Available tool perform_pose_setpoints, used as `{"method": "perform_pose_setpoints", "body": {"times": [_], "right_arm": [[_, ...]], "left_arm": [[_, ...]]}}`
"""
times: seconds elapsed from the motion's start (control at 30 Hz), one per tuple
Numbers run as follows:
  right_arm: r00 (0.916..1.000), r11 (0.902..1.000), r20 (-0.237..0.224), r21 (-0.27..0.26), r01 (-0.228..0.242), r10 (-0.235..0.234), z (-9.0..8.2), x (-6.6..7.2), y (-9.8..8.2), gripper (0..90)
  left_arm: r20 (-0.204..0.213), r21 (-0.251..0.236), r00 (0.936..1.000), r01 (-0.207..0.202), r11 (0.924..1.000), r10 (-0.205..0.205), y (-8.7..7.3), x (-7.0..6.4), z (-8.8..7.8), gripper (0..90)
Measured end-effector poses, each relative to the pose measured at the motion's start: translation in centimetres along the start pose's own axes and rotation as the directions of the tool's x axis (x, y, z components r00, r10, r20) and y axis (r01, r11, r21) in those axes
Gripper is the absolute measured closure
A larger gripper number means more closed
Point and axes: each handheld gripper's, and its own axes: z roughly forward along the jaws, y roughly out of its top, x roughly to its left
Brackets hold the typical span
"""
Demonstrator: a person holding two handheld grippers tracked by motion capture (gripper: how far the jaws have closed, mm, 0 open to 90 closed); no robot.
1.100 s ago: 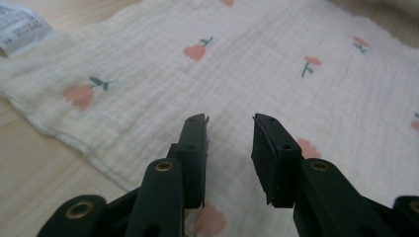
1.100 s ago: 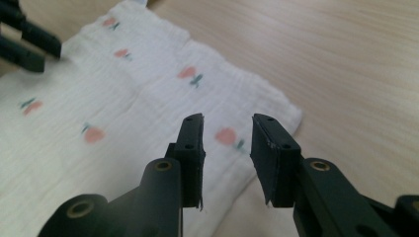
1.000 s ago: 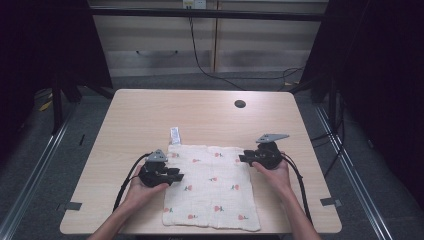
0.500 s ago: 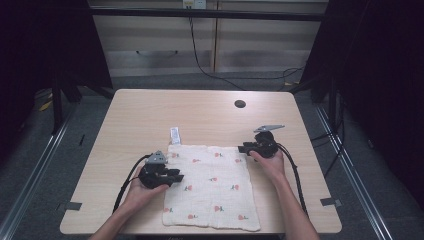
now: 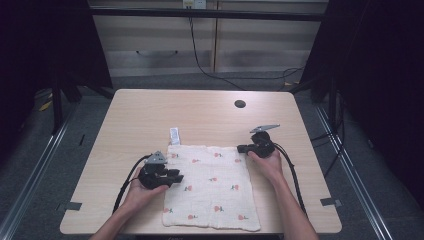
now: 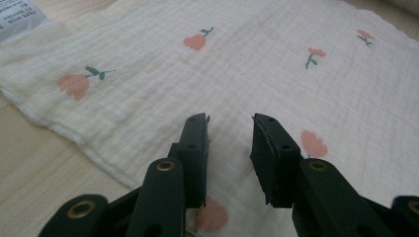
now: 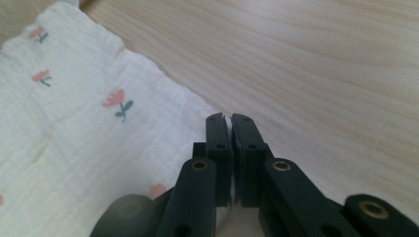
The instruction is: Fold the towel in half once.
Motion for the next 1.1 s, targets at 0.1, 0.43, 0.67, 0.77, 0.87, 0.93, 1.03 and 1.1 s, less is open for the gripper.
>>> {"method": "perform_pose_setpoints", "body": {"times": [0.1,0.43,0.67,0.77,0.87,0.93,1.03,1.1], "right_arm": [[0.9997,0.9992,-0.019,-0.036,-0.017,0.016,-0.5,0.0,0.3,87.6],[0.9996,0.9984,-0.029,-0.056,-0.004,0.002,-0.9,0.3,0.7,87.6],[0.9994,0.9979,-0.035,-0.065,-0.002,0.000,-1.4,0.4,0.9,87.5],[0.9993,0.9975,-0.038,-0.071,-0.006,0.004,-1.6,0.4,0.9,87.5],[0.9992,0.9975,-0.040,-0.070,-0.005,0.002,-1.5,0.5,0.8,87.5],[0.9991,0.9977,-0.042,-0.068,-0.004,0.001,-1.4,0.6,0.8,87.4],[0.9990,0.9971,-0.045,-0.077,-0.004,0.001,-1.4,0.5,0.7,87.4],[0.9986,0.9965,-0.053,-0.082,-0.014,0.009,-1.5,0.4,0.6,87.2]], "left_arm": [[-0.011,0.002,0.9999,0.011,0.9999,-0.011,0.1,0.0,-0.3,63.6],[-0.042,-0.135,0.9897,0.130,0.9822,-0.137,3.0,4.8,-3.9,58.4],[-0.072,-0.074,0.9863,0.143,0.9870,-0.148,4.2,8.1,-2.0,59.6],[-0.089,-0.082,0.9826,0.156,0.9843,-0.164,4.2,9.0,-1.3,60.1],[-0.127,-0.059,0.9760,0.171,0.9835,-0.177,3.9,9.6,-0.4,60.6],[-0.127,-0.088,0.9680,0.207,0.9745,-0.217,3.6,10.0,-0.1,60.6],[-0.148,-0.071,0.9688,0.190,0.9791,-0.199,3.8,9.9,0.4,61.3],[-0.143,-0.065,0.9705,0.186,0.9803,-0.194,3.9,9.9,0.6,61.8]]}}
